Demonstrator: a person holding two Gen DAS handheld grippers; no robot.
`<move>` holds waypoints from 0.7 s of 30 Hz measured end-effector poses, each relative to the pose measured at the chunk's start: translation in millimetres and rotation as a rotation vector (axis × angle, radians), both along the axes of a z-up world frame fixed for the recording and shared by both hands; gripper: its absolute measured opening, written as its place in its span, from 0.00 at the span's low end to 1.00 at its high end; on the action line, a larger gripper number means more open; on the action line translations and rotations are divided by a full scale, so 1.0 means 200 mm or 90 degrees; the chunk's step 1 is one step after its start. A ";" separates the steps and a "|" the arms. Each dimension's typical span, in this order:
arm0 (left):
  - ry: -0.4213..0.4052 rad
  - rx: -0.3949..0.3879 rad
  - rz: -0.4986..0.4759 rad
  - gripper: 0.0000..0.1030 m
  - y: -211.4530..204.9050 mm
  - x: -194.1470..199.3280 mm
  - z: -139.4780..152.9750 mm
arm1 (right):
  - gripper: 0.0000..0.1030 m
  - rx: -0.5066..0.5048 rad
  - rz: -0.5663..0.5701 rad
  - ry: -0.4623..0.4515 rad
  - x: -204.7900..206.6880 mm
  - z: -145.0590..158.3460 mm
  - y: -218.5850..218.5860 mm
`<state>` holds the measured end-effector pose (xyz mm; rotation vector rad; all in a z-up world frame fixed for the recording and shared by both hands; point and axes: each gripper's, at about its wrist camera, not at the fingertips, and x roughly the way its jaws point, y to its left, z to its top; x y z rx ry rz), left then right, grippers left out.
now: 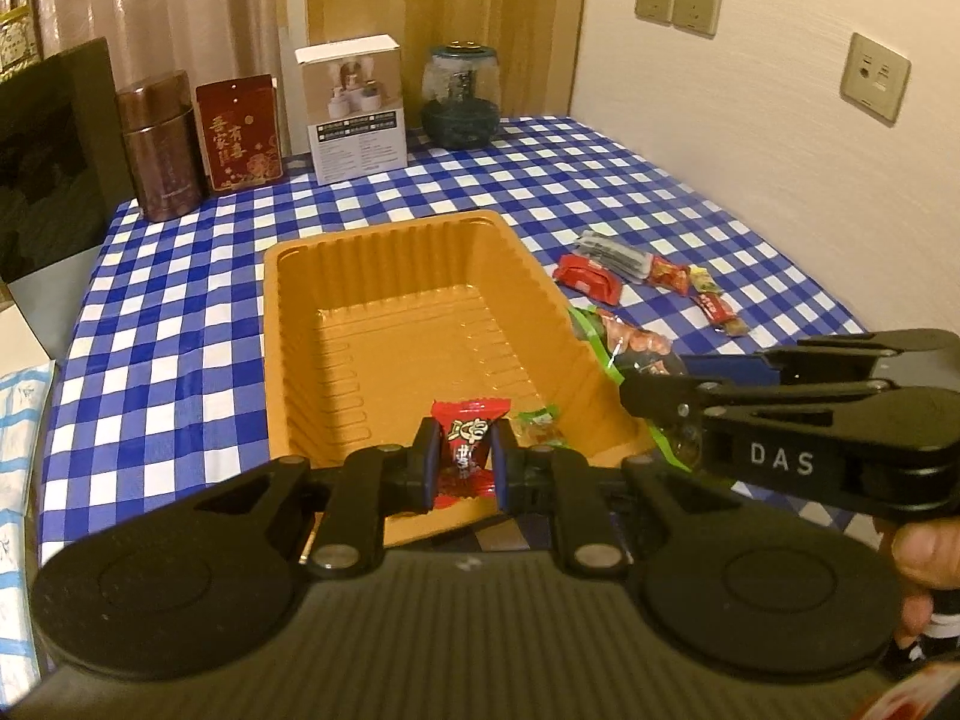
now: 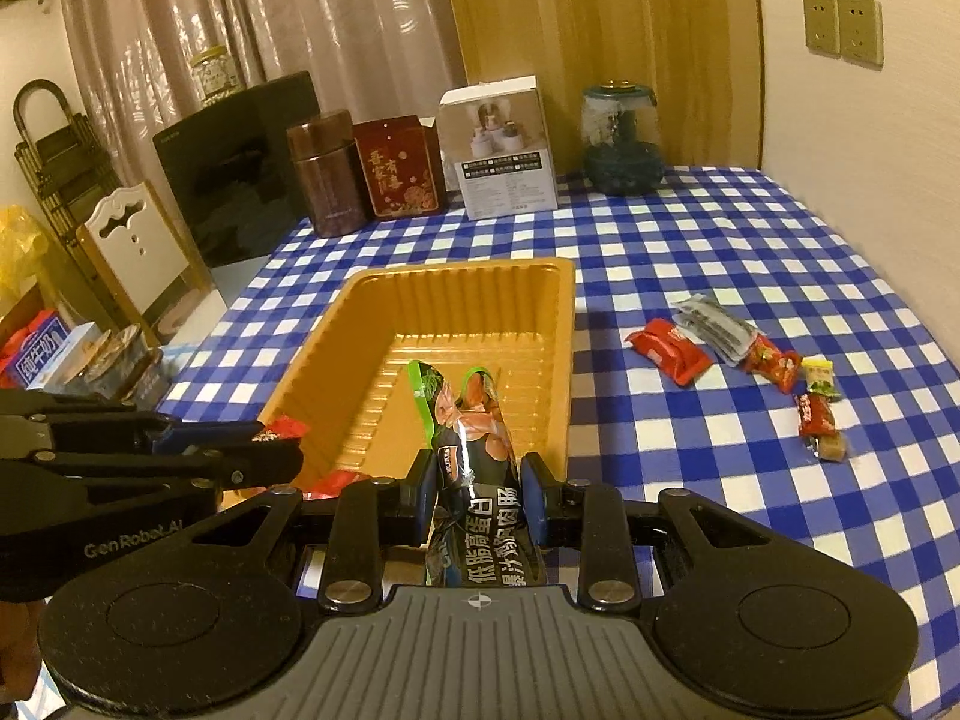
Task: Organize snacks
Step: 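Carry both snacks over the orange tray and open the left tool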
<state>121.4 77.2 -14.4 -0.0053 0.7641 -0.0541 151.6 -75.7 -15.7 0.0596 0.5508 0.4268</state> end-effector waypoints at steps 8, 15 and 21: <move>-0.002 -0.004 0.019 0.15 0.04 0.13 -0.02 | 0.29 -0.007 0.005 -0.007 0.10 0.03 0.04; -0.011 -0.006 0.033 0.15 0.10 0.24 -0.04 | 0.29 -0.015 0.005 -0.005 0.24 0.04 0.06; -0.017 -0.016 0.043 0.15 0.15 0.32 -0.06 | 0.29 -0.021 0.010 -0.006 0.33 0.04 0.08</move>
